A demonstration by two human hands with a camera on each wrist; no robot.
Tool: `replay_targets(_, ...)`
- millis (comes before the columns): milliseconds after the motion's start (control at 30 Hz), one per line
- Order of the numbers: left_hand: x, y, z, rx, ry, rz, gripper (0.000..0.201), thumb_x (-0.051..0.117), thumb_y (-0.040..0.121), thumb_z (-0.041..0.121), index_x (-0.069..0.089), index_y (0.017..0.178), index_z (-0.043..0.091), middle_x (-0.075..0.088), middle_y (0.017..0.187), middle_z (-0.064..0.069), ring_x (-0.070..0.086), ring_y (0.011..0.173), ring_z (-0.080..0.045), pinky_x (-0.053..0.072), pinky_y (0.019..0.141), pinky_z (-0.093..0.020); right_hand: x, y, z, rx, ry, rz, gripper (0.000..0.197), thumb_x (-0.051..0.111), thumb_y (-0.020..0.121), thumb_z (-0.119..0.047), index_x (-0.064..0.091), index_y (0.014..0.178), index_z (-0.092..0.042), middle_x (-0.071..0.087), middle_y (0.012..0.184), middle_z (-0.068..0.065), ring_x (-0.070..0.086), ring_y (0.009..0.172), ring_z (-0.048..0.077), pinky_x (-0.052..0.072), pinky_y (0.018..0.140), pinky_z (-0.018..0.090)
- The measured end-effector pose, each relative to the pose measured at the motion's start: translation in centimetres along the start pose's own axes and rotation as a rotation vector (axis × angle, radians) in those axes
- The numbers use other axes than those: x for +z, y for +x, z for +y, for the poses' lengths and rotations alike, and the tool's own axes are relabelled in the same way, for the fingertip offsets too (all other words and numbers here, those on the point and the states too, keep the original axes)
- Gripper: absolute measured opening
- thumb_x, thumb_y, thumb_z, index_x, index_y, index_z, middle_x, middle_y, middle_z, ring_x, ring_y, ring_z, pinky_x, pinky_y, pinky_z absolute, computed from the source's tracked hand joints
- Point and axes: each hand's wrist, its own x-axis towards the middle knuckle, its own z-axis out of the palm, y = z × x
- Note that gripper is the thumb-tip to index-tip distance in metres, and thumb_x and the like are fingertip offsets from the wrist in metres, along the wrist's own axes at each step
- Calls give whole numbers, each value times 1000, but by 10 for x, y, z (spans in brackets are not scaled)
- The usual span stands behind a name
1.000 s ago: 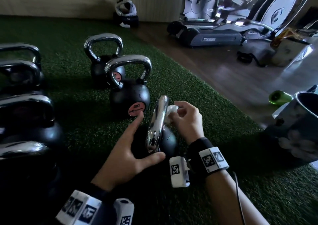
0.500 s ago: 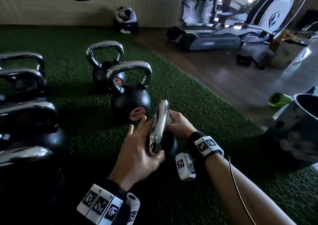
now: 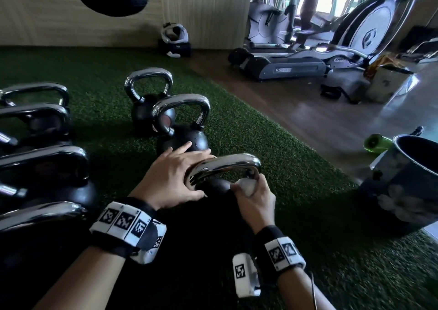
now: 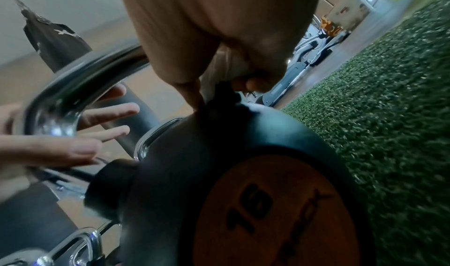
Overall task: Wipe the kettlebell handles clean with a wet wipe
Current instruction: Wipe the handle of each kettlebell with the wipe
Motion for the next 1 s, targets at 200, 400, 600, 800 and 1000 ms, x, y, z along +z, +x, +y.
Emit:
replay_targets(200,3,-5,12,-27,-103,85,80,91,66,22,60,139,32,75,120,-3,72,100,-12,52,103,-33,-10,0,-14,31,-25,-73,37,84,83,-29,56,105,-19,63,85,-9,60,74,7,41,58,12)
replay_targets(400,5,-10,14,-45,-190,157,71,86,66,8,68,131,31,72,85,17,60,71,12,40,80,5,-11,7,-16,10,-76,-107,49,86,81,-29,59,118,-12,68,100,-2,62,92,15,42,75,19)
replay_targets(600,-1,-6,12,-47,-211,91,70,89,68,15,67,131,34,72,83,21,61,71,18,39,74,6,-26,17,-21,-65,-274,-216,43,85,78,-33,64,110,-15,71,99,-2,63,89,13,40,69,20)
replay_targets(800,-56,32,-8,46,-269,-523,84,85,70,37,48,145,50,66,122,36,55,116,22,42,101,-7,-87,65,-64,-310,-595,-510,23,73,80,-20,73,103,-22,71,89,-10,66,84,9,41,71,17)
replay_targets(1000,-99,80,-33,-53,-250,-666,59,81,88,29,56,137,50,63,132,30,50,126,18,38,109,-11,-92,139,-127,-369,-368,-502,27,88,75,-27,72,96,-35,68,76,-8,56,60,0,46,56,16)
